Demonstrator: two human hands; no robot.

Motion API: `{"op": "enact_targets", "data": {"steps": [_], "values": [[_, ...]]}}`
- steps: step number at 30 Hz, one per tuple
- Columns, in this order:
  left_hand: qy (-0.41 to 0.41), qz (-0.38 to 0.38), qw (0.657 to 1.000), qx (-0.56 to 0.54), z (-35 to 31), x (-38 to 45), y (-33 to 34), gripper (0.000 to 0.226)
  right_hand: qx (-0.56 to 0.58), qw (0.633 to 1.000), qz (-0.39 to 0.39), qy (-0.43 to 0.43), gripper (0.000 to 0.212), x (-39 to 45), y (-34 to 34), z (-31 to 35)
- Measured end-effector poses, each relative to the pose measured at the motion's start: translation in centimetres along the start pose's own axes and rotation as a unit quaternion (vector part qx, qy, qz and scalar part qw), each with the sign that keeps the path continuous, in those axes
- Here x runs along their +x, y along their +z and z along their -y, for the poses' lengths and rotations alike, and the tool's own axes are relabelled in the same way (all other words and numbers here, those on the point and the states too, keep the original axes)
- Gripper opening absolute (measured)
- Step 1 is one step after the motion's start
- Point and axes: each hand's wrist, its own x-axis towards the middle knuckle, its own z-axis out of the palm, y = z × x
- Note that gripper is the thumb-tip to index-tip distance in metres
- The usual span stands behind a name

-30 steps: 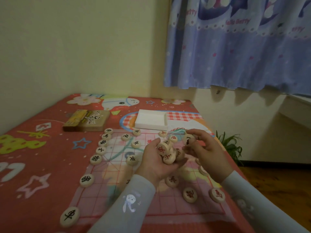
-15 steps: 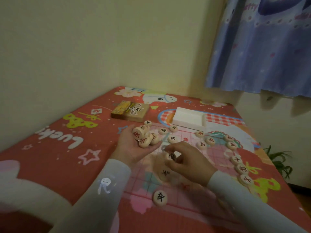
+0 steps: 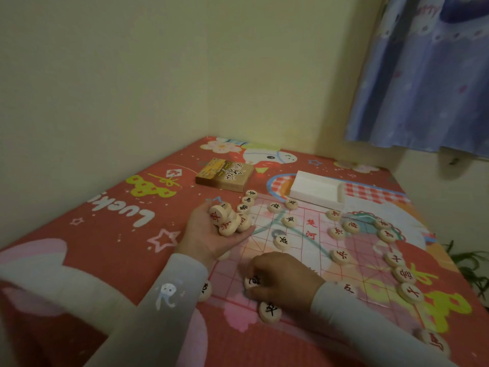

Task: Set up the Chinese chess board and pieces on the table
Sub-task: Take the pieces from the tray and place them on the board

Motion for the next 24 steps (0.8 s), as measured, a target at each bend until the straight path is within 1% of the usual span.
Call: {"op": "enact_targets", "data": {"steps": [3, 5, 7, 8, 11, 12, 14, 16, 18, 21, 23, 24], "values": [[-0.011, -0.013, 1.0, 0.009, 0.3, -0.1, 0.4, 0.033, 0.051, 0.998, -0.026, 0.014, 0.031, -0.3, -0.3, -0.2], [-0.021, -0.012, 1.0, 0.009, 0.6, -0.2, 0.8, 0.032, 0.085, 0.994, -0.065, 0.029, 0.024, -0.6, -0.8, -0.7], [-0.027, -0.012, 0.999, 0.02, 1.1, -0.1, 1.1, 0.034, 0.099, 0.988, -0.109, 0.046, 0.025, -1.0, -1.4, -1.4], [-0.03, -0.014, 0.999, 0.022, 1.3, 0.0, 1.2, 0.035, 0.103, 0.984, -0.134, 0.056, 0.022, -1.1, -1.8, -1.7], [-0.041, -0.009, 0.999, 0.026, 2.3, -0.1, 2.1, 0.038, 0.123, 0.967, -0.211, 0.077, 0.005, -1.2, -3.4, -2.1], [-0.049, -0.007, 0.998, 0.025, 2.7, -0.2, 2.5, 0.039, 0.125, 0.961, -0.234, 0.08, 0.005, -1.1, -4.0, -2.2], [-0.059, -0.009, 0.998, 0.032, 3.4, 0.0, 3.0, 0.037, 0.133, 0.952, -0.263, 0.082, 0.015, -0.7, -4.9, -2.0], [-0.071, -0.007, 0.996, 0.047, 4.2, 0.3, 3.6, 0.038, 0.14, 0.946, -0.278, 0.087, 0.021, -0.3, -5.6, -1.6], [-0.082, -0.014, 0.995, 0.058, 5.0, 0.7, 3.9, 0.041, 0.132, 0.946, -0.28, 0.095, 0.022, 0.3, -6.1, -0.9], [-0.097, -0.014, 0.993, 0.063, 6.1, 1.0, 4.3, 0.035, 0.089, 0.957, -0.237, 0.14, 0.027, 1.1, -6.5, -0.2], [-0.101, -0.01, 0.992, 0.072, 6.6, 1.3, 4.5, 0.031, 0.087, 0.955, -0.228, 0.167, 0.02, 1.6, -6.6, -0.2], [-0.1, -0.008, 0.992, 0.073, 6.8, 1.2, 4.5, 0.033, 0.098, 0.951, -0.235, 0.177, 0.015, 1.6, -6.6, -0.3]]}}
